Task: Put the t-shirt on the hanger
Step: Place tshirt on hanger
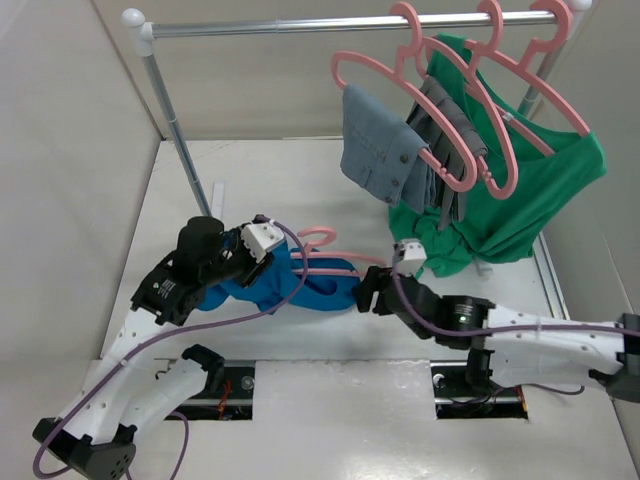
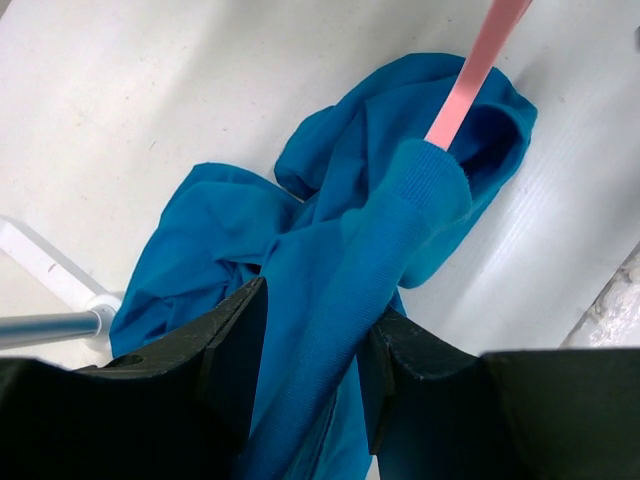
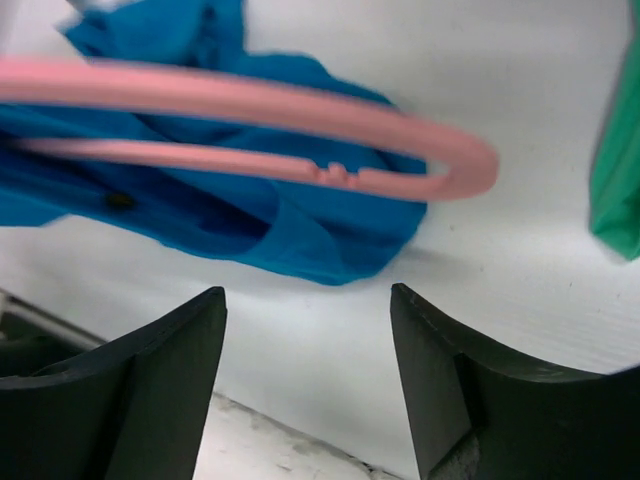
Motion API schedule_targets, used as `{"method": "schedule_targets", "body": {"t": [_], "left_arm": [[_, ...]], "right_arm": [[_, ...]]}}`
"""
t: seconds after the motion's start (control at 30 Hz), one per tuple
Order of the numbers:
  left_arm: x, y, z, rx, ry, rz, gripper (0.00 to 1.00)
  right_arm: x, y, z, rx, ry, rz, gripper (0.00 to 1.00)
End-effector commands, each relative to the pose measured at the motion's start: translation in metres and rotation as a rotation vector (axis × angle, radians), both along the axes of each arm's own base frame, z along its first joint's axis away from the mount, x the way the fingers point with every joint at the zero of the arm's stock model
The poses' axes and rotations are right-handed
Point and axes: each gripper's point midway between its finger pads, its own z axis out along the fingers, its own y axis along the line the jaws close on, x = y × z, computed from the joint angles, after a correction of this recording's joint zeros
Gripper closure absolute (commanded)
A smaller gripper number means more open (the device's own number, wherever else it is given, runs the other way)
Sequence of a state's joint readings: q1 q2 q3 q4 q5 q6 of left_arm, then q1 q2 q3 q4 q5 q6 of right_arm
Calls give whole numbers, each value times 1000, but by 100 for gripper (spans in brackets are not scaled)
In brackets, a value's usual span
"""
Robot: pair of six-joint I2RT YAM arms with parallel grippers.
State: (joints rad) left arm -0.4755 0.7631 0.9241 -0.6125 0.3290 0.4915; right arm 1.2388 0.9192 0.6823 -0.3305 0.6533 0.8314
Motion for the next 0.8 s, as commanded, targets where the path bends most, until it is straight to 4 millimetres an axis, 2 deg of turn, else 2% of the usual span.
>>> {"method": "schedule_targets", "body": {"t": [0.0,0.1,0.13,0.17,0.27,0.3,0.4,0.5,0.53,0.7,0.73,0.77], "left_arm": [[14,-5,27,-74,-62,49,100],[15,-6,29,-82,-54,56,100],[16,-6,26,-81,-53,56,100],[16,-6,26,-81,-52,56,100],[15,-6,21,-81,-51,56,100],[15,-6,21,-81,-51,56,100],[15,-8,24,-96,-52,53,100],[17,-9,26,-101,-60,53,100],[17,-9,26,-101,-60,53,100],[16,-9,25,-114,-46,63,100],[16,-9,25,-114,-46,63,100],[16,-10,25,-119,-40,67,100]], "right_arm": [[4,25,9,65,37,-26,30],[13,35,6,104,31,-78,38],[17,38,10,125,18,-88,38],[22,40,3,129,20,-111,38],[33,46,-2,136,50,-144,34],[32,49,-14,112,72,-139,33],[36,61,-31,96,114,-117,30],[39,64,-55,54,150,-116,24],[42,69,-55,75,134,-108,24],[58,78,-79,65,160,-61,23],[61,79,-84,46,149,-47,32],[64,85,-80,31,105,-4,37]]}}
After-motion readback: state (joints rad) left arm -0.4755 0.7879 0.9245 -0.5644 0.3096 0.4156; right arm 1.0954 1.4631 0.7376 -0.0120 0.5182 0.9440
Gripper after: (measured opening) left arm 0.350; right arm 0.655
